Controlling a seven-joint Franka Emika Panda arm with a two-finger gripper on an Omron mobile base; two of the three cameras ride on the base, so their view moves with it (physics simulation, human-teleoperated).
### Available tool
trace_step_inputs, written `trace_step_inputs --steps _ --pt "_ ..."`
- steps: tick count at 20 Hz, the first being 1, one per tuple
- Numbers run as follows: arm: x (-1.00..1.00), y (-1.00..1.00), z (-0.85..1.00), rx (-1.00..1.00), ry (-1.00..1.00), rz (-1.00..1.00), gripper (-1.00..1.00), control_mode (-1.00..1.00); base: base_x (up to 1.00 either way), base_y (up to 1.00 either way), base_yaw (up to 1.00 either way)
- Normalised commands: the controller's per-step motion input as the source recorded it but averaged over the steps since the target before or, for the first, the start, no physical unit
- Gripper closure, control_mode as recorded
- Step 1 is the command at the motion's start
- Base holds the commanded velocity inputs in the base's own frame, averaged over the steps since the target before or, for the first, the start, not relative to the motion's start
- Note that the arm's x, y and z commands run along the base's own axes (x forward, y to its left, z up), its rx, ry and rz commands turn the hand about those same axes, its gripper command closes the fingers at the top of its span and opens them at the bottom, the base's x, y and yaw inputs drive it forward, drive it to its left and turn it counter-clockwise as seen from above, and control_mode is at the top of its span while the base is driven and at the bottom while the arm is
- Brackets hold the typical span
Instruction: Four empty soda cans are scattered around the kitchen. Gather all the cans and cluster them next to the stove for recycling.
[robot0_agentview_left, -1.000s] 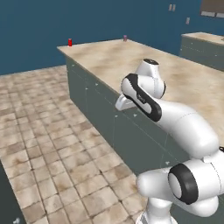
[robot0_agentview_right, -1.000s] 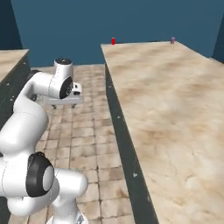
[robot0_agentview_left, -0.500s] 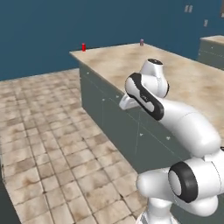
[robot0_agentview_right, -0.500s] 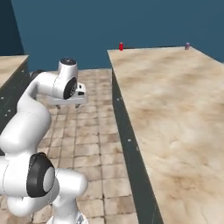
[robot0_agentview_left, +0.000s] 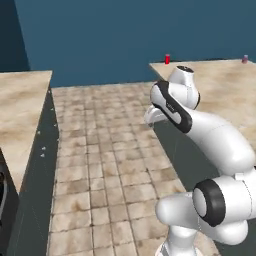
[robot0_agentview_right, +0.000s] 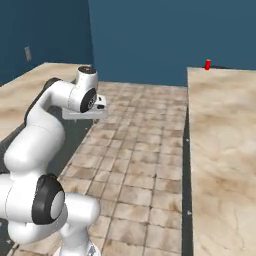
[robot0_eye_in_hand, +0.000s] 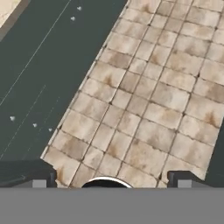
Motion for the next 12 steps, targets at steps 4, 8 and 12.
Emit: trace_step_inputs --steps 4,8,12 --pt "0.00 0.00 0.00 0.00 0.00 0.00 -1.00 1.00 0.80 -0.26 0.64" --pt "0.00 0.00 0.00 0.00 0.00 0.00 -1.00 1.00 0.57 -0.48 0.47" --pt "0.00 0.00 0.00 0.00 0.00 0.00 -1.00 1.00 0.44 -0.27 0.48"
